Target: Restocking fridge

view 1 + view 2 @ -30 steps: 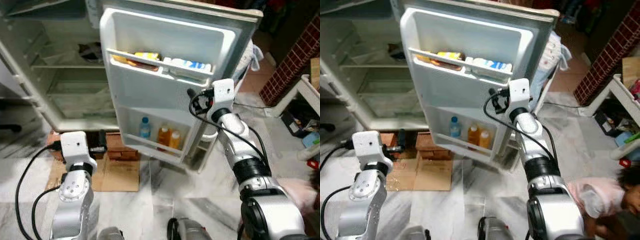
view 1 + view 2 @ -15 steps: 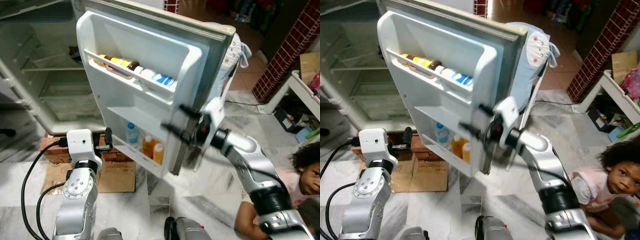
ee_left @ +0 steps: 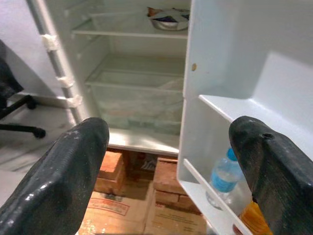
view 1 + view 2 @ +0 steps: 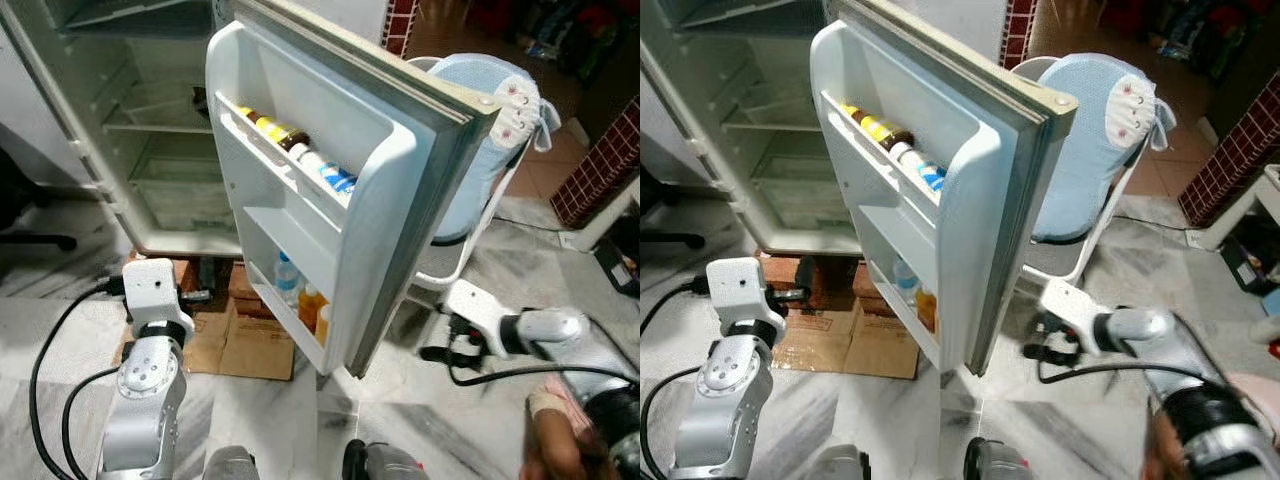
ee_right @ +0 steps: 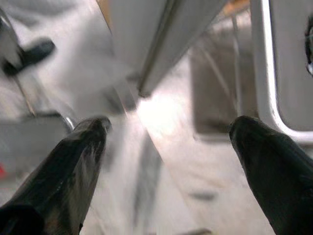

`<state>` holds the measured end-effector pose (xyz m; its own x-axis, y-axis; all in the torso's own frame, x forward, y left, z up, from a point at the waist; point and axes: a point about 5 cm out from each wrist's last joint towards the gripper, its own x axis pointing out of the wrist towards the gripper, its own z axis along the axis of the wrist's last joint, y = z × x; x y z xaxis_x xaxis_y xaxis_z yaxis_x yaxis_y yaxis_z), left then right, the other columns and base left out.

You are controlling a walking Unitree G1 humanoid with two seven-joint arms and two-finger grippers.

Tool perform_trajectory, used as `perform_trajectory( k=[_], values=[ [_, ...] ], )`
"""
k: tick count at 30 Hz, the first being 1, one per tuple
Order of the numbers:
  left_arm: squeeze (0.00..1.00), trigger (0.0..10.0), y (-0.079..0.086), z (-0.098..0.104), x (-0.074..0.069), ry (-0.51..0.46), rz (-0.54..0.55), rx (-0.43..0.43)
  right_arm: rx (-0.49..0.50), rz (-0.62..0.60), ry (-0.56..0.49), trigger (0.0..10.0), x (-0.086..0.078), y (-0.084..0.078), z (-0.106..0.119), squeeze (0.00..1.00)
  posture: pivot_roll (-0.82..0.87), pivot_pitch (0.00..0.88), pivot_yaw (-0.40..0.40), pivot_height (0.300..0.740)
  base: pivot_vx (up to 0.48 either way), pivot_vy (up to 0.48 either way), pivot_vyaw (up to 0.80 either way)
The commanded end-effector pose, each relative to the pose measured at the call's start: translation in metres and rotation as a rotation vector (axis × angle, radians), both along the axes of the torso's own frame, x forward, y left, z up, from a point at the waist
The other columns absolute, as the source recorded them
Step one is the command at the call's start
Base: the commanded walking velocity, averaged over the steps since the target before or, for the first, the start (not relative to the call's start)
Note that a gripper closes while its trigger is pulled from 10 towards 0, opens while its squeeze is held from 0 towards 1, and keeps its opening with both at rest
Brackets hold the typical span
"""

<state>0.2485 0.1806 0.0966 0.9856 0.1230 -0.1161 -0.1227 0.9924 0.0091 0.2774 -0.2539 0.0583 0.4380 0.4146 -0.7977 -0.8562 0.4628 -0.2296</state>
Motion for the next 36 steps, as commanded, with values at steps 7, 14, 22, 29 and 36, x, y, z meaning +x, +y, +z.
perform_trajectory(
  k=[7,14,22,29,36],
  values=[
    [0.0,10.0,-0.001,-0.001,-0.002,0.013,-0.011,0.004,0.009,-0.364,-0.563,10.0,0.066,0.013,0.042,0.0,0.12,0.091,0.013,0.74,0.0,0.0,0.0],
    [0.0,10.0,-0.003,0.0,-0.002,0.014,-0.021,0.003,0.579,-0.52,-0.698,10.0,0.087,0.066,0.073,0.0,0.13,0.097,0.017,0.74,0.0,0.0,0.0],
    [0.0,10.0,-0.001,-0.001,-0.003,0.016,-0.016,-0.006,0.713,-0.395,-0.578,10.0,0.085,0.093,0.069,0.0,0.13,0.099,0.01,0.74,0.0,0.0,0.0],
    [0.0,10.0,-0.002,-0.003,-0.002,0.028,-0.01,-0.015,0.742,-0.372,-0.563,10.0,0.082,0.095,0.067,0.0,0.12,0.095,0.012,0.74,0.0,0.19,0.0],
    [0.0,10.0,-0.002,-0.002,-0.001,0.028,-0.013,-0.016,0.735,-0.477,-0.66,10.0,0.086,0.1,0.077,0.0,0.12,0.095,0.012,0.74,0.0,0.464,0.0]
  ],
)
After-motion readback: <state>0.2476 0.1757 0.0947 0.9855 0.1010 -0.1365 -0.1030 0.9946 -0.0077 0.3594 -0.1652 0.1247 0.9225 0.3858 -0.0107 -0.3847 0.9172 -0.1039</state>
